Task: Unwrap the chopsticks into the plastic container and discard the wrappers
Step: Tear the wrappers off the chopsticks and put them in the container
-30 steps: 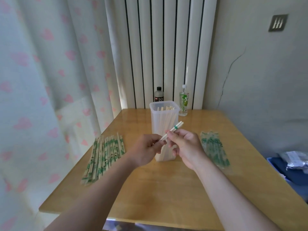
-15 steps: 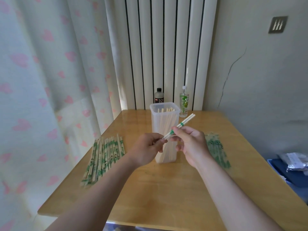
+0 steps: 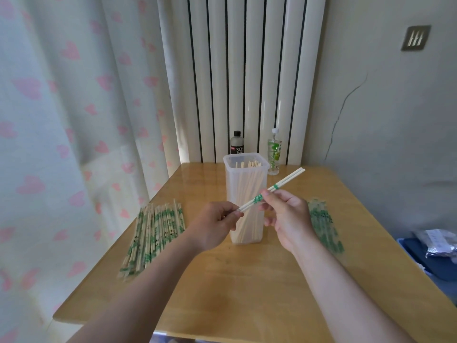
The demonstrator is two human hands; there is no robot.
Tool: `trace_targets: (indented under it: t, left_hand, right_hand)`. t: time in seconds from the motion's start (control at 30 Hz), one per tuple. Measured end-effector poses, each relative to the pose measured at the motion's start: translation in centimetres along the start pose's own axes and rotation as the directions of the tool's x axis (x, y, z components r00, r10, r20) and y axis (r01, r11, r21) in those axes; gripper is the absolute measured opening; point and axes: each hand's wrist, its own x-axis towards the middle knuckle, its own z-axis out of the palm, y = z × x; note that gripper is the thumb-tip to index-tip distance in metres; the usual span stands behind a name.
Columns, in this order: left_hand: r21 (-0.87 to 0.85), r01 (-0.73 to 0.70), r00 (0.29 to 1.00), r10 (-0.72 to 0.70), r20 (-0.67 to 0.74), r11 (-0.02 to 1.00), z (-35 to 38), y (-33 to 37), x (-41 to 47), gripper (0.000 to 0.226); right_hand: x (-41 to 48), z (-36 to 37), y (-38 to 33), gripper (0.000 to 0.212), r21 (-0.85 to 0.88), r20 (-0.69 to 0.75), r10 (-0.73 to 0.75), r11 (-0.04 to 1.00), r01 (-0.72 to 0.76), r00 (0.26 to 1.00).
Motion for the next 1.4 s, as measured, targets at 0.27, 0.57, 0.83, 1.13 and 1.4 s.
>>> trace_targets:
  t: [0.27,0.57,0.83,1.13,1.4]
  left_hand:
    - [0.290,0.124,0.987,-0.147,0.058,0.949,0.1,-0.4,0.6,0.028]
    - [0.291,-0.036,0.999,0.036,0.005,0.956,0.8,0.9,1.1,0.021]
    - [0.427,0.138,0.978,-0.053,-0.204,0.893,-1.8,-1.2,0.7,0.024]
    - [-0.135,0.148,0.877,-0.194,-0.440,0.980,-2.8,2.5,1.7,0.022]
    - [-0.295,0.095,0.851,-0.231,-0.472,0.951,-3.0,4.0,2.3,0.018]
  right_hand:
    - [-0.1,0.0,0.9,0.012,-0.040,-0.047,0.009,0.999,-0.011,0.999]
    - [-0.3,-0.4,0.7,0.015,0.087,-0.015,0.078,0.993,-0.076,0.997]
    - [1.1,-5.2,-1.0,0.012,0.295,-0.267,0.122,0.955,-0.039,0.956]
    - [0.8,-4.6,-2.1,0.012,0.341,-0.267,0.089,0.940,0.007,0.960]
    - [2.9,-0.8,-9.4,0.014,0.441,-0.312,-0.073,0.872,0.213,0.947]
